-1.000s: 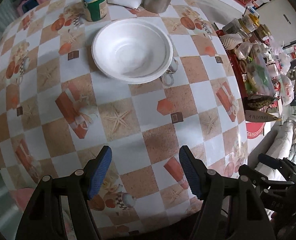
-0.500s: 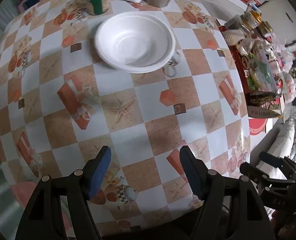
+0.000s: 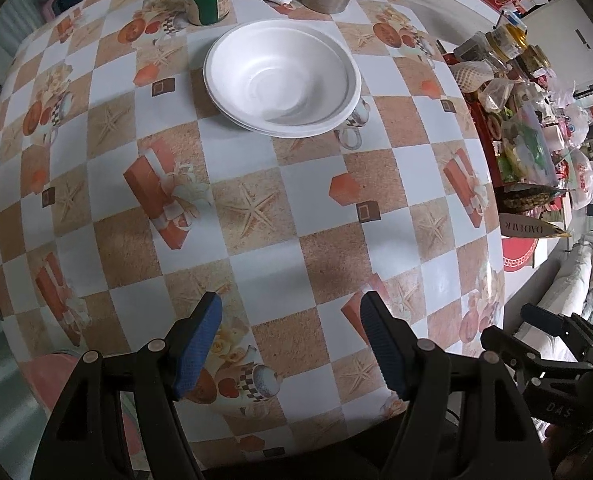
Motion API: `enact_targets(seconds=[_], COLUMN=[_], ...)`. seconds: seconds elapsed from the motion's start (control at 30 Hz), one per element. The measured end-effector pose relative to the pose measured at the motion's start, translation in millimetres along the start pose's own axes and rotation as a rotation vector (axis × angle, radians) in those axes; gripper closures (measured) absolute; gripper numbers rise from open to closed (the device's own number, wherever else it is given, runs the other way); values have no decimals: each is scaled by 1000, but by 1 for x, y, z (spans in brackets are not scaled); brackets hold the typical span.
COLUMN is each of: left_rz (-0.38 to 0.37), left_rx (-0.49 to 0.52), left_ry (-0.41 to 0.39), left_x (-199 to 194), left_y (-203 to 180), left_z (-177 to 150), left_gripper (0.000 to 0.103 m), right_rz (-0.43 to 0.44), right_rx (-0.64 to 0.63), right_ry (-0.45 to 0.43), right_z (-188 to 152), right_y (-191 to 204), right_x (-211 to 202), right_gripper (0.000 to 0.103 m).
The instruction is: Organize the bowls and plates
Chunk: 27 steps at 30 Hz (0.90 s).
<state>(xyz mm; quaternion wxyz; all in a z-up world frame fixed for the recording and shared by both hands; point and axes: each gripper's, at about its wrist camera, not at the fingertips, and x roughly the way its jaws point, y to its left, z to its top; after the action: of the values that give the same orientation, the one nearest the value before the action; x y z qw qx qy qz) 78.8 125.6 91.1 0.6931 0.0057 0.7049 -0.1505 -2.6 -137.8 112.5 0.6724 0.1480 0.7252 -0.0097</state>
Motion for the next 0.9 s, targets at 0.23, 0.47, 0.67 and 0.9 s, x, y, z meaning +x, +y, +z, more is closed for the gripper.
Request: enact_targets(seconds=[0.23, 0.47, 0.67, 0.9], left_rz=[4, 10, 10, 11], left_rx=[3, 3, 4, 15], left_ry=[4, 10, 10, 8], left_x=[0, 1, 1, 1], left_y=[4, 9, 10, 9], left_z=[-3, -5, -5, -4], left_gripper=[28, 28, 28, 28], right_rz=[-5, -4, -3, -5], right_rx=[-13, -11, -13, -5], right_ry=[-2, -1, 1, -3], right_z=[-2, -4, -7, -6], right_y=[6, 10, 16, 14], right_x=[0, 2, 4, 2], right_gripper=[18, 18, 18, 18])
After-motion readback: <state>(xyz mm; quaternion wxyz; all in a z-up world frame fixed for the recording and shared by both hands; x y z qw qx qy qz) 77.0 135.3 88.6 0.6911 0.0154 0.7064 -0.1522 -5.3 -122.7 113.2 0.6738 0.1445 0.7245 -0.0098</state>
